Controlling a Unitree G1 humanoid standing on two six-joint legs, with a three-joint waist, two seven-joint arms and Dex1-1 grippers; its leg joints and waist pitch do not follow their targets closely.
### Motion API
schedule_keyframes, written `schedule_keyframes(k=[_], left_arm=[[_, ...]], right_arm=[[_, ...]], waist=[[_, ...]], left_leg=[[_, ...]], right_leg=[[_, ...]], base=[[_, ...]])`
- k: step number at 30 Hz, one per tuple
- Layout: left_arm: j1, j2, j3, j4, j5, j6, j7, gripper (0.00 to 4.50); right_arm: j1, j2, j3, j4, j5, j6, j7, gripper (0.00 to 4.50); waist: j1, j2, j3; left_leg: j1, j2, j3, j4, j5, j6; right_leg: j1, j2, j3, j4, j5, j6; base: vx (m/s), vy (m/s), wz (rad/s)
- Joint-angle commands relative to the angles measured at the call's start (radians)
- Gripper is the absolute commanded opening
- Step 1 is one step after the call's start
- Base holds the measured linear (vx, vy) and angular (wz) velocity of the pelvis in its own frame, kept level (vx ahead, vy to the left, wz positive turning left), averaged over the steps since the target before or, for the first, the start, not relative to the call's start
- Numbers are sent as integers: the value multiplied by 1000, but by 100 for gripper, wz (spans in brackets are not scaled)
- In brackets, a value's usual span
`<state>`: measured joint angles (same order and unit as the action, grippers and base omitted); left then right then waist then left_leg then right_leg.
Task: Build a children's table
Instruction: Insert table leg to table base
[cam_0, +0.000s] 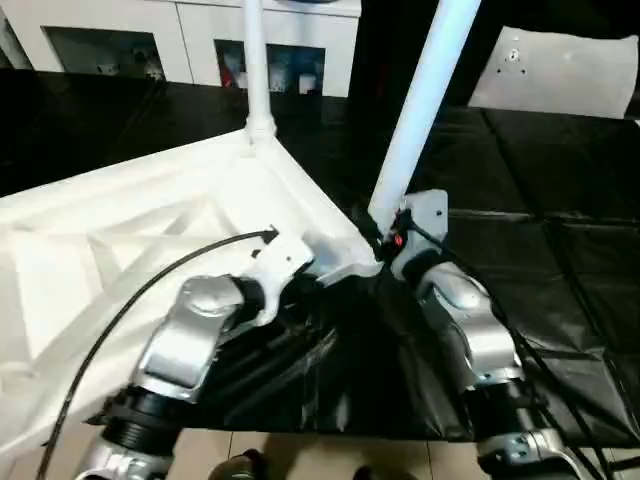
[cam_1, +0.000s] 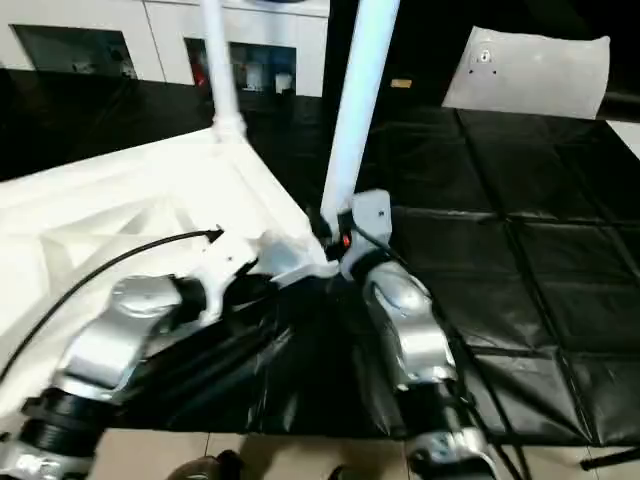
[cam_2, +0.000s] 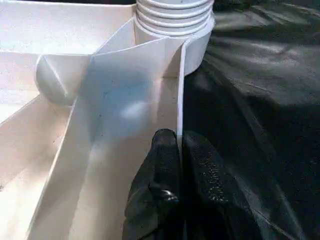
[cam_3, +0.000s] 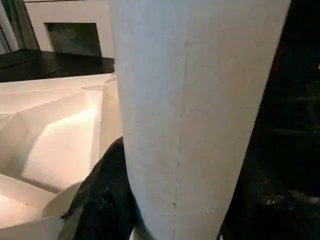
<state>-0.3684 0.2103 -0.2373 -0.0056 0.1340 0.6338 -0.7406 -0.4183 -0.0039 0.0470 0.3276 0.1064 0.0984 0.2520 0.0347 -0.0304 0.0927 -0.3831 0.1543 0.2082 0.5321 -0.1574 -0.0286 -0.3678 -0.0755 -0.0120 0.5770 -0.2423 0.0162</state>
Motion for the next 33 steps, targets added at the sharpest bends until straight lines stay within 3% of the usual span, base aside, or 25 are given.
schedule_keyframes(k=[1, 7, 10, 14, 18, 21, 25, 28, 33], left_arm=[[-6, -26, -31, 8, -6, -4, 22, 0], [-12, 25, -29, 51, 2, -12, 33, 0], [-13, 28, -26, 61, 5, -15, 32, 0], [-27, 45, -22, 107, 1, -56, 25, 0], [-41, 73, -23, 147, -14, -114, -2, 0], [-57, 114, -25, 193, -20, -189, -54, 0], [-68, 139, -24, 224, -31, -230, -83, 0], [-89, 192, -41, 291, -46, -322, -175, 0], [-121, 246, -65, 372, -61, -423, -300, 0]], right_arm=[[65, 17, 35, 125, -13, 80, 0, 188], [82, 28, 18, 110, 9, 79, 4, 188], [83, 29, 14, 108, 9, 75, 6, 258], [90, 24, 10, 95, 16, 66, 18, 281], [116, 14, -2, 51, 35, 69, 35, 325], [162, -11, -14, -20, 68, 74, 86, 352], [198, -40, -15, -74, 93, 68, 137, 388], [251, -108, -26, -168, 153, 82, 249, 410], [276, -215, -27, -253, 196, 102, 390, 444]], waist=[[-1, 3, -26], [0, 13, -34], [1, 14, -38], [1, 8, -42], [5, 9, -44], [6, 10, -49], [8, 8, -63], [11, 8, -71], [12, 8, -78]], left_leg=[[28, 85, -45, -77, -346, -12], [28, 84, -46, -78, -359, -30], [30, 84, -46, -78, -374, -47], [25, 82, -46, -76, -354, -37], [28, 83, -44, -73, -358, -26], [26, 82, -45, -72, -340, -17], [21, 81, -40, -60, -232, 20], [15, 77, -37, -45, -115, 88], [15, 76, -34, -33, -95, 128]], right_leg=[[-16, -68, 45, -79, -230, -124], [-13, -64, 42, -76, -211, -131], [-14, -62, 42, -75, -197, -131], [-7, -63, 40, -72, -175, -139], [-11, -68, 42, -80, -241, -134], [-7, -67, 41, -78, -238, -133], [4, -66, 36, -62, -85, -164], [16, -64, 31, -42, 93, -198], [18, -64, 29, -31, 167, -236]], base=[[0, 0, 0], [0, 0, 0], [0, 0, 0], [0, 0, 0], [0, 0, 0], [0, 0, 0], [0, 0, 0], [0, 0, 0], [0, 0, 0]])
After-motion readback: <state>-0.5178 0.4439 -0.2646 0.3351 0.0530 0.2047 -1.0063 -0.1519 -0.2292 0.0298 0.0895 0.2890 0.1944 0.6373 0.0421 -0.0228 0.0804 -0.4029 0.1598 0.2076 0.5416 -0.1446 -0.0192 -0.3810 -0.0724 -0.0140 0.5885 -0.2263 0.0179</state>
